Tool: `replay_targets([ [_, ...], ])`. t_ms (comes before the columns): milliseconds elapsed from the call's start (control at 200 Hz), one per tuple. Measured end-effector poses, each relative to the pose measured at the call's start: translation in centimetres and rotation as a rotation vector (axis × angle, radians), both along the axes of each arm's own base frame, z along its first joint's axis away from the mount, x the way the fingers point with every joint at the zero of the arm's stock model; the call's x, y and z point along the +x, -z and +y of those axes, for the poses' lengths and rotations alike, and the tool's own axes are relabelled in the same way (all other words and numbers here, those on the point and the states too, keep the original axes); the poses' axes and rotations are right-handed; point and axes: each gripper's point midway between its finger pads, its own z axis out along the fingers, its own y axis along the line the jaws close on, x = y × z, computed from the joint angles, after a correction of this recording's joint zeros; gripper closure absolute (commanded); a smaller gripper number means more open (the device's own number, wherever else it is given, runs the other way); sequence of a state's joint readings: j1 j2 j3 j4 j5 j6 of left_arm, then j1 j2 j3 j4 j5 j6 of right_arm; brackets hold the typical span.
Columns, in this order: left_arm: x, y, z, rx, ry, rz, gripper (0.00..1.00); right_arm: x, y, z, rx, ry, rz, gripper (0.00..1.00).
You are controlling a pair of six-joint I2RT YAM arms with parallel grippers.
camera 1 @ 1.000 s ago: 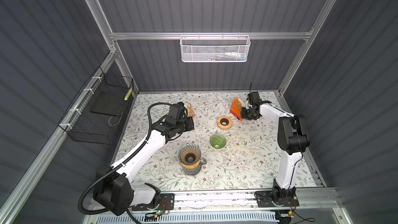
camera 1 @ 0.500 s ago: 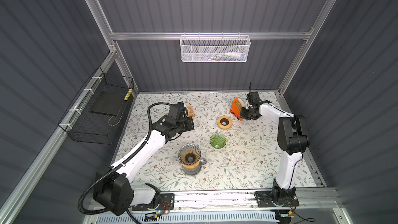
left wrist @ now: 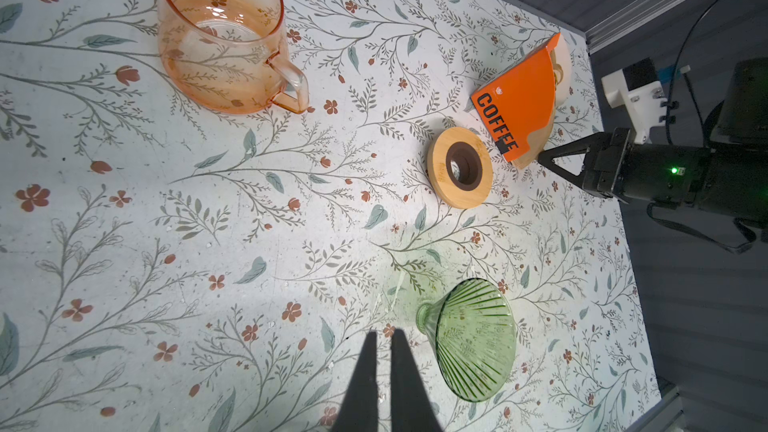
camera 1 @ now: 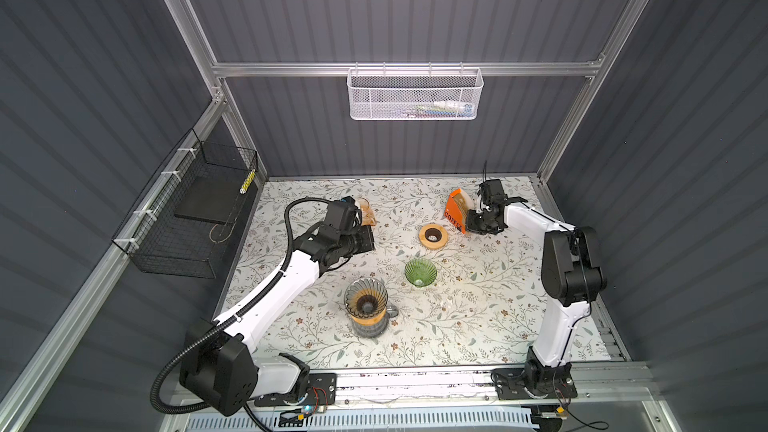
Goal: Place the coffee filter in the dripper
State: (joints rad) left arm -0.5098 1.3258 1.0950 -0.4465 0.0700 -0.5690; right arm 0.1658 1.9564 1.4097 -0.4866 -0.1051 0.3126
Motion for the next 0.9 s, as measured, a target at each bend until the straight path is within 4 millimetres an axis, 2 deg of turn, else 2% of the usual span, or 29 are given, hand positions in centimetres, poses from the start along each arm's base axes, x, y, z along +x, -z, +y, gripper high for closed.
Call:
replay_targets([
  [235, 0.0, 0.0, 0.0, 0.0, 0.0, 0.0, 0.9, -1.2, 0.4, -0.2, -0.002, 0.001, 0.018, 1.0],
  [290, 0.0, 0.0, 0.0, 0.0, 0.0, 0.0, 0.9, -1.3, 0.1, -0.2, -0.002, 0.001, 0.014, 0.96],
  [360, 0.0, 0.0, 0.0, 0.0, 0.0, 0.0, 0.9, -1.2, -0.3, -0.2, 0.0, 0.001, 0.004, 0.84],
  [545, 0.0, 0.0, 0.0, 0.0, 0.0, 0.0, 0.9, -1.2, -1.5, -0.2, 0.006, 0.002, -0.025, 0.74],
  [660, 0.0, 0.0, 0.0, 0.0, 0.0, 0.0, 0.9, -1.0, -2.3, -0.2, 0.009, 0.001, -0.047, 0.72],
  [901, 0.0, 0.0, 0.0, 0.0, 0.0, 0.0, 0.9, -0.4, -2.6, -0.1, 0.006, -0.004, -0.052, 0.74],
])
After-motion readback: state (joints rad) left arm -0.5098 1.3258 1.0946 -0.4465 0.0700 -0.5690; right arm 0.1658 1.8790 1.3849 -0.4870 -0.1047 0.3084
